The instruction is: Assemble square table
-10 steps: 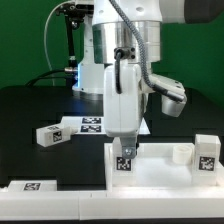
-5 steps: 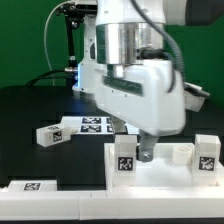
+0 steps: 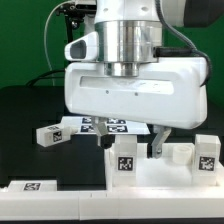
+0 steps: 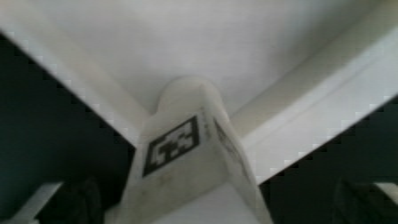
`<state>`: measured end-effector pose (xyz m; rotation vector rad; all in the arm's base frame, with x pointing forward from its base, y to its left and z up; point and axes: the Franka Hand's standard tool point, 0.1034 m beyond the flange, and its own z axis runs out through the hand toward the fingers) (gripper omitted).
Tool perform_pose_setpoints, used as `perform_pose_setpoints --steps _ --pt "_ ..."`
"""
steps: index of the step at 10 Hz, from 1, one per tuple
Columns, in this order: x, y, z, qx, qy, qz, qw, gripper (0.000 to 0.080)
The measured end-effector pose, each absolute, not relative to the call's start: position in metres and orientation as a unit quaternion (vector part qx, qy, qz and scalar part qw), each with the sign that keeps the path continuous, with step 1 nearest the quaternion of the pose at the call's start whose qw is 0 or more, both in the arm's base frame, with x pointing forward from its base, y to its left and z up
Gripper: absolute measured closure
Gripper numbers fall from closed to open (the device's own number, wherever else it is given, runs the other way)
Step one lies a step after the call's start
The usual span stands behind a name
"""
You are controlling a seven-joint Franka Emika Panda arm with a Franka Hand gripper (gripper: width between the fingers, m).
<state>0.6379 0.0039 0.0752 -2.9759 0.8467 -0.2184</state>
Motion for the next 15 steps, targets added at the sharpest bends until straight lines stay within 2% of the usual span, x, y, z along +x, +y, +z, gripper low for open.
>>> perform_pose_setpoints --steps 1,2,3,4,5,6,10,13,15 --pt "0.6373 0.0070 0.0744 -0.976 0.208 -0.070 0.013 0.0151" --pt "0.6374 0.0068 0.0743 -0.973 0.219 -0.070 0.015 0.0151" --pt "0.6373 0.0067 0.0743 -0.969 0.235 -0.070 0.016 0.0286" --pt "0.6373 0.0065 0.0743 -0.969 0.236 -0.070 0.015 0.0286" --pt "0.6371 0.0028 0.0745 -0.962 0.265 -0.070 0.016 0.0425" --pt "0.6357 0.0005 0.0733 -0.947 0.314 -0.067 0.017 0.0512" --pt "0.6345 0.0031 0.0739 -0.827 0.560 -0.033 0.019 0.0512" --pt "0.6359 0.0027 0.0732 -0.659 0.749 -0.002 0.061 0.0512" --pt "0.6368 0.0034 0.0735 -0.579 0.812 0.007 0.068 0.0512"
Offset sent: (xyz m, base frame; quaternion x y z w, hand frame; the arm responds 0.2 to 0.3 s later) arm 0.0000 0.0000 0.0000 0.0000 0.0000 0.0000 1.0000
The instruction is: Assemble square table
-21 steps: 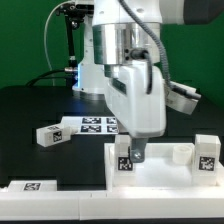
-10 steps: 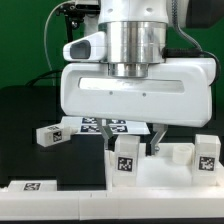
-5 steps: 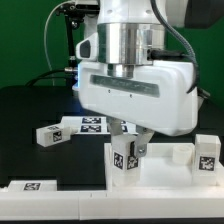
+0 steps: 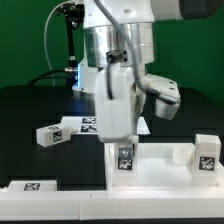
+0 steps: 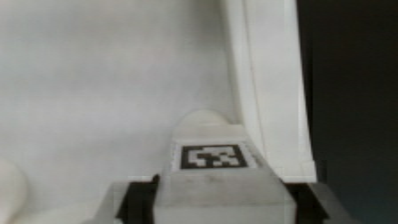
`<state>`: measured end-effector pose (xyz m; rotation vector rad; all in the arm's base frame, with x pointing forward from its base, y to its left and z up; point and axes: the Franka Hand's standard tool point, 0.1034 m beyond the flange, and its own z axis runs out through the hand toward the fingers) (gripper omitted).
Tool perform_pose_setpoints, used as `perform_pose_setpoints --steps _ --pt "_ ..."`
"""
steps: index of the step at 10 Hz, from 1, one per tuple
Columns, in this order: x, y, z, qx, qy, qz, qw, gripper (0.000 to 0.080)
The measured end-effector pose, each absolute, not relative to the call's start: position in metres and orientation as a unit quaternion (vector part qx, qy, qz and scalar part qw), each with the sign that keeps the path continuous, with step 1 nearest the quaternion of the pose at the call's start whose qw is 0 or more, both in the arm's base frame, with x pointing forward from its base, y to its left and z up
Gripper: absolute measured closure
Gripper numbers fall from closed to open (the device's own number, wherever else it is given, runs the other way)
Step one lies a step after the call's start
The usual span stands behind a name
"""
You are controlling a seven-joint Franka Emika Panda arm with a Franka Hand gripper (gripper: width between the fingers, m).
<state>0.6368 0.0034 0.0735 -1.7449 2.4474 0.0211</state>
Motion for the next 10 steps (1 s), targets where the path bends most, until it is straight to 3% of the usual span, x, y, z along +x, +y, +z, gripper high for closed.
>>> perform_pose_setpoints --steps 3,4,5,6,7,9,10 --pt "0.635 0.001 0.072 -0.539 0.840 0.006 0.062 0.0512" --pt "0.635 0.001 0.072 -0.537 0.841 0.006 0.062 0.0437" --pt "0.635 0.001 0.072 -0.538 0.841 0.006 0.062 0.0301" --pt "0.636 0.001 0.074 -0.543 0.837 0.005 0.063 0.0301" --pt "0.636 0.004 0.085 -0.558 0.827 0.005 0.071 0.0183" --pt "0.625 0.029 0.119 -0.578 0.812 0.011 0.080 0.0160" --pt "0.619 0.039 0.125 -0.590 0.805 0.019 0.064 0.0151"
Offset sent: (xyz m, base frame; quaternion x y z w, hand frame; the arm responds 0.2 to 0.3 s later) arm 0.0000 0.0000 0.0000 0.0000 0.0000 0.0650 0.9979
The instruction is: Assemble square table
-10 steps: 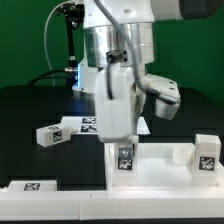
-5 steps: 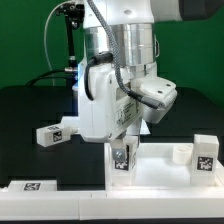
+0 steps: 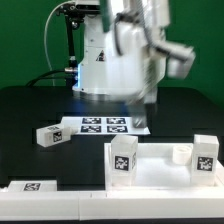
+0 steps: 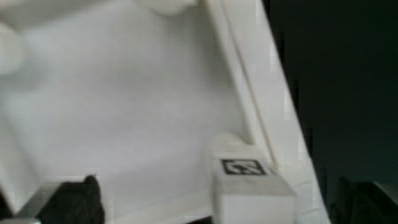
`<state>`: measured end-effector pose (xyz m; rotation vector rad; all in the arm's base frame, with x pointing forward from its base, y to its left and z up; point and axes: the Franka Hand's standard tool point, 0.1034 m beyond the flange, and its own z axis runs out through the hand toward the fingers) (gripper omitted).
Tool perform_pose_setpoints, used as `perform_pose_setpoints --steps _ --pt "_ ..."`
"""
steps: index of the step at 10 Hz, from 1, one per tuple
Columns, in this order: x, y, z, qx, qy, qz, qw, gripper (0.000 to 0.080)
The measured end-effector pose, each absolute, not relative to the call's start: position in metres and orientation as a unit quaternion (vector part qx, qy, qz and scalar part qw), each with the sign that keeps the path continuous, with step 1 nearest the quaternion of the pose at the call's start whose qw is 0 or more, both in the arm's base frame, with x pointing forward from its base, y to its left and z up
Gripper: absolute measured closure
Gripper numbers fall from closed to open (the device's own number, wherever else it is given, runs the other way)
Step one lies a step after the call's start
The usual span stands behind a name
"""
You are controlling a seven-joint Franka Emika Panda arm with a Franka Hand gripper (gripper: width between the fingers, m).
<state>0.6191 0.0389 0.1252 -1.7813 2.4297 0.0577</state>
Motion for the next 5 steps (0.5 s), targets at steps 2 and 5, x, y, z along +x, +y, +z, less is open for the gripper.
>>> perform_pose_setpoints --steps 2,5 --pt "0.6193 0.0376 0.1212 -0.590 0.804 0.019 0.064 0.0151" --pt "0.6170 0.0400 0.1197 -0.595 0.801 0.018 0.062 0.0151"
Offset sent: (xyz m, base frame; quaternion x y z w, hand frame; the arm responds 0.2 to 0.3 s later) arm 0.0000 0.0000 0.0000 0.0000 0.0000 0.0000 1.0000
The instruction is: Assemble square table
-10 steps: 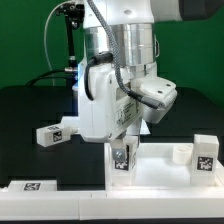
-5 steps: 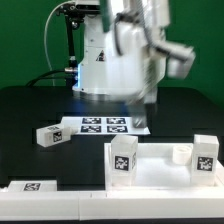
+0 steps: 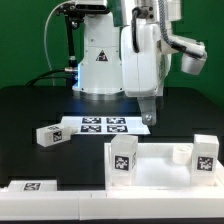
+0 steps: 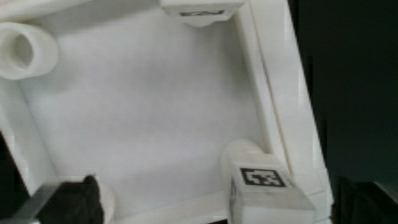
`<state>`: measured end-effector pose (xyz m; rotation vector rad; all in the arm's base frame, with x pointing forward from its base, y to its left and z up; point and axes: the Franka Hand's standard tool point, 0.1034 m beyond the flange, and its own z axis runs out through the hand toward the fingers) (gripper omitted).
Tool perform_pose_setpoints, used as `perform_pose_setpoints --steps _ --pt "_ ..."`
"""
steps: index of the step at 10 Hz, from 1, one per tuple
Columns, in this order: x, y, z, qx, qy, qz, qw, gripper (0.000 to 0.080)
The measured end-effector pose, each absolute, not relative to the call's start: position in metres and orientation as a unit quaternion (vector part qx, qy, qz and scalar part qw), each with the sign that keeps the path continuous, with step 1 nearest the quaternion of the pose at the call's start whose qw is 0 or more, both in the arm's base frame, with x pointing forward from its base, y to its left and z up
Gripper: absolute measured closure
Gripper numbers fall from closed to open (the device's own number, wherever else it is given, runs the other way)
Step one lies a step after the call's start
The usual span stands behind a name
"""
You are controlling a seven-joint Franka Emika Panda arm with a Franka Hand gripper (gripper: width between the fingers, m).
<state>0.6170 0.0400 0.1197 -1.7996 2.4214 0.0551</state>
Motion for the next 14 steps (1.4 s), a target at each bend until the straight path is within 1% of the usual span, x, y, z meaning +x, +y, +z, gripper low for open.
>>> perform_pose_setpoints --steps 1,2,3,4,5,8,9,11,13,14 --pt "0.606 0.049 0.117 -0.604 0.794 0.018 0.060 0.0151" --pt "0.585 0.059 0.109 -0.610 0.790 0.021 0.053 0.0151" --pt "0.567 0.063 0.099 -0.604 0.795 0.005 0.056 0.0151" --pt "0.554 0.067 0.090 -0.607 0.793 0.006 0.047 0.0151" --pt "0.559 0.066 0.094 -0.609 0.792 0.008 0.049 0.0151" --pt "0.559 0.065 0.093 -0.611 0.790 0.005 0.050 0.0151" --pt "0.556 0.060 0.088 -0.609 0.791 -0.011 0.058 0.0151" --pt "0.533 0.055 0.068 -0.616 0.787 -0.014 0.040 0.0151" --pt "0.520 0.055 0.048 -0.612 0.789 -0.030 0.042 0.0151" --pt "0.512 0.058 0.035 -0.615 0.788 -0.029 0.035 0.0151"
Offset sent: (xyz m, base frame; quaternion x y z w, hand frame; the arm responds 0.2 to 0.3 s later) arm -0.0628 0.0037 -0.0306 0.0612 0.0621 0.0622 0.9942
